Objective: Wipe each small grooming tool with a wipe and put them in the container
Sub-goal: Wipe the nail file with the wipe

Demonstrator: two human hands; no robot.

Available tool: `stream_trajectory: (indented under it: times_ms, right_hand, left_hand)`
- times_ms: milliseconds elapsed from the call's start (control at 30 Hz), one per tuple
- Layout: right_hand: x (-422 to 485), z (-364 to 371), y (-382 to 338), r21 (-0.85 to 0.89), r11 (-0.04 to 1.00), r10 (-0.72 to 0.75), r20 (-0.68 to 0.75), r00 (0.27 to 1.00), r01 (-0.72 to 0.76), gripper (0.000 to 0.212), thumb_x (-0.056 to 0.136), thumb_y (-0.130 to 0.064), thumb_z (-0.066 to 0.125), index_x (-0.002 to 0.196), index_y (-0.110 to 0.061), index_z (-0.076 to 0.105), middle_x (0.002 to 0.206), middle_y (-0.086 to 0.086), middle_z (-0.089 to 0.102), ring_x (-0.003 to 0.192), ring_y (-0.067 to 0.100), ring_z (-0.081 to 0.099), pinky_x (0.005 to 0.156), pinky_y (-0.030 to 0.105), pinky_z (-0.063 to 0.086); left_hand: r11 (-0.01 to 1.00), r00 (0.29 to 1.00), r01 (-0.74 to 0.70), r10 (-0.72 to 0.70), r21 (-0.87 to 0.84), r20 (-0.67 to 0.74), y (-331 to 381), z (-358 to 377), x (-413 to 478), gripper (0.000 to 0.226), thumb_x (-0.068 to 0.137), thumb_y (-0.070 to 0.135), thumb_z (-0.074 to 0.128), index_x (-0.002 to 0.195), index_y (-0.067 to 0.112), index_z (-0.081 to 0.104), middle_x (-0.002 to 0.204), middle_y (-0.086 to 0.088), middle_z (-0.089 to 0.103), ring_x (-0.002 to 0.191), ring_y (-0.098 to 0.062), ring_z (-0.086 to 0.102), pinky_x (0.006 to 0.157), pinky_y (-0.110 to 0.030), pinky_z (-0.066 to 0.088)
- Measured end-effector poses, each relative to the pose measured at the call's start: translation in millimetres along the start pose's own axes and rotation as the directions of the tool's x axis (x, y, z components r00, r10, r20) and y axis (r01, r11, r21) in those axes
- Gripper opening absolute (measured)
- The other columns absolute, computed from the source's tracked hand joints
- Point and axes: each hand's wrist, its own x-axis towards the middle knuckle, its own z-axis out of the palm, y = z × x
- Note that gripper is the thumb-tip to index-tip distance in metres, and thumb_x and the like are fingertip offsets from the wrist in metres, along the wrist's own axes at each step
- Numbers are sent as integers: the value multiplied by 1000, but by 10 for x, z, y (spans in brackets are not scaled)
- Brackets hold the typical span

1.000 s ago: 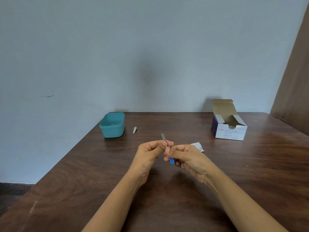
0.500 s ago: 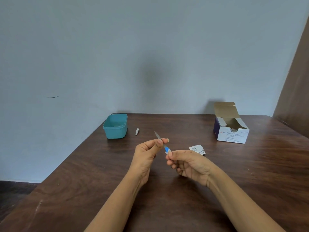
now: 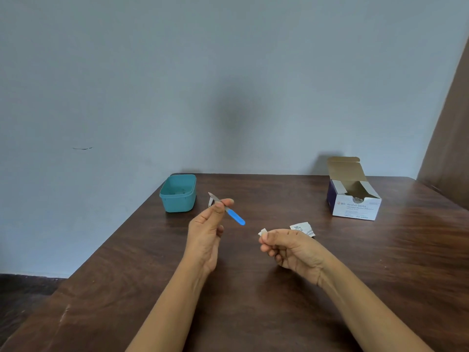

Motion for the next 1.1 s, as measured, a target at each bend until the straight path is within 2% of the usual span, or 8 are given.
stream_trajectory:
  times_ms: [167, 367, 500, 600, 700, 867, 1033, 1100]
  right_hand:
    - [48, -5, 45, 41, 998, -40, -17, 999, 40, 8, 79, -20, 69, 79, -14, 73, 72, 0, 70, 58, 4, 53, 60, 18, 36]
    - [107, 35, 104, 61, 994, -84, -55, 995, 87, 29, 64, -29, 72, 85, -8, 72, 73, 1, 70, 58, 4, 53, 59, 17, 37]
    - [192, 87, 104, -33, 995, -97, -42, 994, 95, 13, 80, -21, 70, 85, -10, 74, 75, 2, 71, 61, 4, 52, 60, 17, 37]
    - [292, 145, 75, -132, 986, -103, -23, 994, 99, 12, 81, -24, 72, 83, -13, 76, 77, 3, 73, 62, 3, 54, 61, 18, 38]
    - [458, 236, 38, -174, 977, -128, -23, 992, 122, 11, 82, -25, 73, 80, -14, 75, 76, 2, 73, 62, 3, 53, 59, 18, 37]
    - [806, 427, -8, -143, 978, -166, -87, 982, 152, 11, 84, -21, 71, 83, -11, 75, 74, -1, 73, 62, 4, 52, 57, 17, 37]
    - [1165, 568, 12, -90, 967, -251, -204, 946, 237, 14, 84, -21, 71, 74, -11, 73, 71, 0, 72, 64, 7, 53, 64, 19, 41]
    - [1300, 612, 30, -66, 957, -288, -291, 912, 281, 18, 84, -21, 71, 67, -14, 72, 69, 0, 71, 63, 8, 52, 66, 20, 41]
  left_hand:
    - [999, 997, -47, 46, -12, -56, 92, -92, 54, 23, 68, 38, 69, 84, 23, 75, 102, 8, 74, 98, -5, 54, 72, -26, 34]
    - [994, 991, -108, 106, -11, -78, 318, -152, 146, 15, 76, 38, 67, 71, 27, 77, 101, 12, 71, 94, -3, 52, 71, -25, 33]
    - [981, 977, -166, 177, 95, -119, 526, -282, 334, 18, 87, 36, 63, 80, 25, 76, 91, 18, 71, 92, 0, 53, 80, -25, 34]
    - [950, 959, -213, 248, 228, -137, 682, -418, 511, 16, 88, 33, 63, 88, 22, 75, 93, 14, 72, 95, 3, 59, 89, -23, 37]
    - [904, 943, -233, 300, 357, -142, 811, -550, 712, 14, 89, 31, 65, 88, 20, 75, 97, 6, 74, 99, -5, 64, 91, -23, 47]
    - [701, 914, -233, 394, 674, -94, 909, -683, 1080, 12, 87, 28, 67, 83, 22, 76, 94, 5, 73, 91, -4, 63, 70, -13, 43]
    - [414, 938, -73, 339, 907, -79, 881, -764, 1552, 22, 82, 39, 70, 76, 18, 74, 85, 0, 72, 90, -20, 63, 82, -38, 52]
    - [282, 948, 8, 304, 959, -97, 851, -761, 1708, 24, 81, 41, 69, 71, 20, 70, 81, -1, 68, 97, -26, 59, 79, -38, 49]
